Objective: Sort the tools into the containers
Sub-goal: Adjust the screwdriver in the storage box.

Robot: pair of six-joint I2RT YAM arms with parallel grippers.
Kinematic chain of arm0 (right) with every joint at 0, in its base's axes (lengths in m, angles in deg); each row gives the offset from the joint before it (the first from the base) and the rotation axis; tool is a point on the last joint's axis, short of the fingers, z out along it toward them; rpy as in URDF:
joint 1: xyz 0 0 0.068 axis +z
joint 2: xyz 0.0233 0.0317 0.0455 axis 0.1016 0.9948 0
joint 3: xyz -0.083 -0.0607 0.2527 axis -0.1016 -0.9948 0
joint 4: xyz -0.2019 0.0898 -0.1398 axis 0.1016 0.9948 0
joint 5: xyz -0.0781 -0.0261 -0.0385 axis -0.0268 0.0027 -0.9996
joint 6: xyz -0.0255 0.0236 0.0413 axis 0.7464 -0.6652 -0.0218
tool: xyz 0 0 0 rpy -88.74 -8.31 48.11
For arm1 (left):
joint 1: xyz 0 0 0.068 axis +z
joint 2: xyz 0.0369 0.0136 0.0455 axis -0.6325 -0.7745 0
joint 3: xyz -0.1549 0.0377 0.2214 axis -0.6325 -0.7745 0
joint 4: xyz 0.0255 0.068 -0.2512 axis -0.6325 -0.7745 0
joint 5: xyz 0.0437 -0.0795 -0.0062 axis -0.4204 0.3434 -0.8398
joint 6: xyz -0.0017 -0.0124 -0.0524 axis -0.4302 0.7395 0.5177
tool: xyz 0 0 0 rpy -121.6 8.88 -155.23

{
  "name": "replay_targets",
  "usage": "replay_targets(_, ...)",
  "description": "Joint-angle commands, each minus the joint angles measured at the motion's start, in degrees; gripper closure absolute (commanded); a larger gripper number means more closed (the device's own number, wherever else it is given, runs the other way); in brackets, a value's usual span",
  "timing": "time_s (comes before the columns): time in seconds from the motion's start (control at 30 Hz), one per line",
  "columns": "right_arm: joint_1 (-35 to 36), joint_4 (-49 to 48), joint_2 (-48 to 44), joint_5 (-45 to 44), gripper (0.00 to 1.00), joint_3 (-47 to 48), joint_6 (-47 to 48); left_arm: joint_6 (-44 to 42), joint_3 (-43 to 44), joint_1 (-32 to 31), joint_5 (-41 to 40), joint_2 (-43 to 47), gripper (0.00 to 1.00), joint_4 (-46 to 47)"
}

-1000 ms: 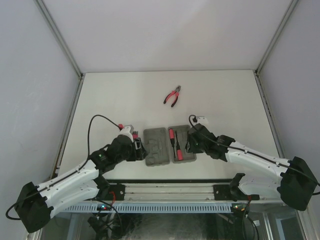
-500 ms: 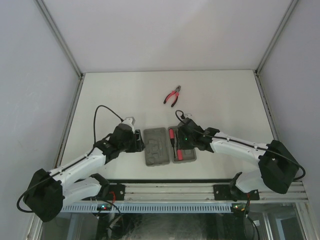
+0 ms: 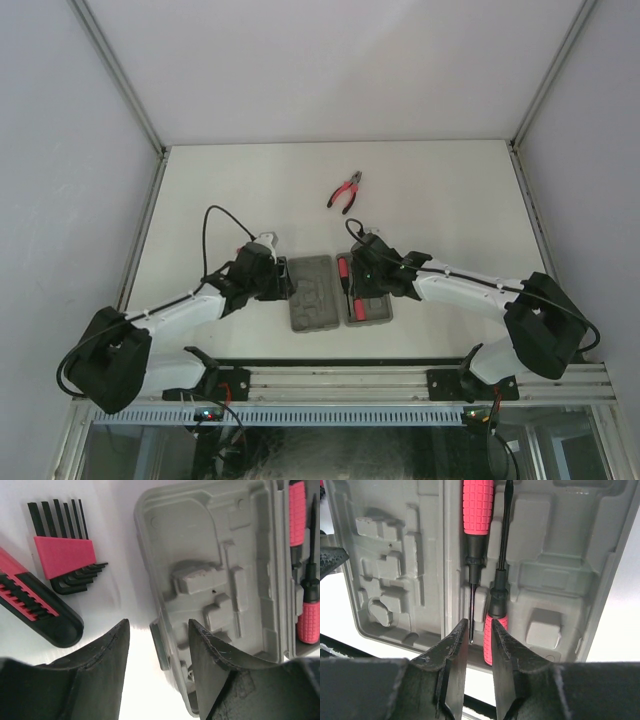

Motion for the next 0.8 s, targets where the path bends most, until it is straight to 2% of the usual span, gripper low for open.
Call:
replay_targets(0.0,0.34,0.34,-2.11,-0.02,0.77,1.95,-0.39,-1.37,5.01,1.25,-0.38,-2.71,0.47,3.4)
replay_targets(0.37,1.1,1.54,-3.5,-0.46,0.8,1.38,-0.3,-0.83,9.79,2.29,-2.03,-10.05,0.53,2.75)
replay_targets(0.63,1.26,1.43,-3.36,-0.22,0.81,1.18,0.12,-0.43,10.46,2.68,-2.93,-12.95,0.6,2.58)
replay_targets(0.77,1.0,0.22,-3.26,-0.49,0.8,0.36,0.14,0.46,9.29,2.71,-2.14,-13.85,0.6,4.66)
